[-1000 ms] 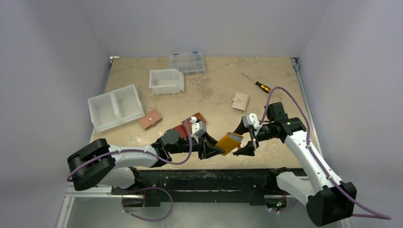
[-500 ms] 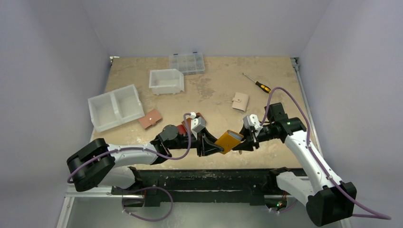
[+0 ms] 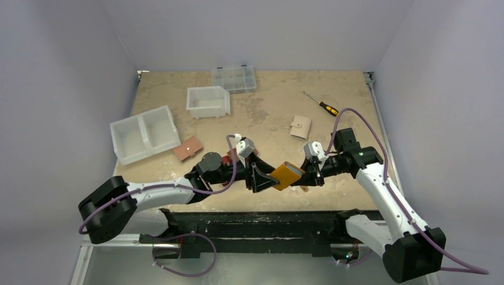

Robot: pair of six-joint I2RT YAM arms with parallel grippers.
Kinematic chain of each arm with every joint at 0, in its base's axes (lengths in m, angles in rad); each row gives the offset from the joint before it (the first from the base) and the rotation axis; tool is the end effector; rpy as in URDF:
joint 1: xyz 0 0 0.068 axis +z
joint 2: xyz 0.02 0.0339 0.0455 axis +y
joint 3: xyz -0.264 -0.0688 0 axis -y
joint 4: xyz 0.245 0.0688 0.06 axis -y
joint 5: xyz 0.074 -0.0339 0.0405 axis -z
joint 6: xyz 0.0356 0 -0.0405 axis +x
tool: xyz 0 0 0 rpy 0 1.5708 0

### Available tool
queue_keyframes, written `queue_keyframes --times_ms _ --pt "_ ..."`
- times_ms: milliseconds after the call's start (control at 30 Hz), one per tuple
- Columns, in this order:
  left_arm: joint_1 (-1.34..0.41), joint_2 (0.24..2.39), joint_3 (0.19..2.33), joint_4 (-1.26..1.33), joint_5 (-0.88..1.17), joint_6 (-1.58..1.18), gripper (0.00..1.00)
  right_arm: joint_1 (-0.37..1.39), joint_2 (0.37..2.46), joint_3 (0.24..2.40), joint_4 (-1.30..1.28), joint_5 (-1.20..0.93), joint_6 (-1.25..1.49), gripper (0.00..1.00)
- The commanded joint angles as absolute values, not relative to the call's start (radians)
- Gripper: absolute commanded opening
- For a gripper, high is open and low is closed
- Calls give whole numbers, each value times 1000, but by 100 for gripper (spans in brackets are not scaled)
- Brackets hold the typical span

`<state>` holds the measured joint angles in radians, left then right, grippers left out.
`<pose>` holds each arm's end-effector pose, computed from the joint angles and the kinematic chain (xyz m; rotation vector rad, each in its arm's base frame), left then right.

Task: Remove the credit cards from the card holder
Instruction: Open the card holder.

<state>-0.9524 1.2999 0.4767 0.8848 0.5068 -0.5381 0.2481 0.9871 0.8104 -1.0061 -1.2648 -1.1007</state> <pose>0.1395 -0.2258 0.2355 0.7965 1.5453 -1.5279 0.1451 0.0718 0.2714 -1.4883 1.3960 1.1835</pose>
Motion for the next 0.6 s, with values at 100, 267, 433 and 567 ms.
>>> queue_keyframes --times_ms 100,267,433,567 --pt "-933 1025 460 692 83 -509 90 255 989 860 -818 -1251 -846 0" --pt "-934 918 447 562 7 -501 99 254 1030 855 -596 -1123 -537 0" --pt "-1010 956 511 430 -96 -448 99 253 1120 874 -504 -951 -325 0" --pt "-1132 1025 593 344 -306 -325 99 242 1236 957 -545 -874 -271 0"
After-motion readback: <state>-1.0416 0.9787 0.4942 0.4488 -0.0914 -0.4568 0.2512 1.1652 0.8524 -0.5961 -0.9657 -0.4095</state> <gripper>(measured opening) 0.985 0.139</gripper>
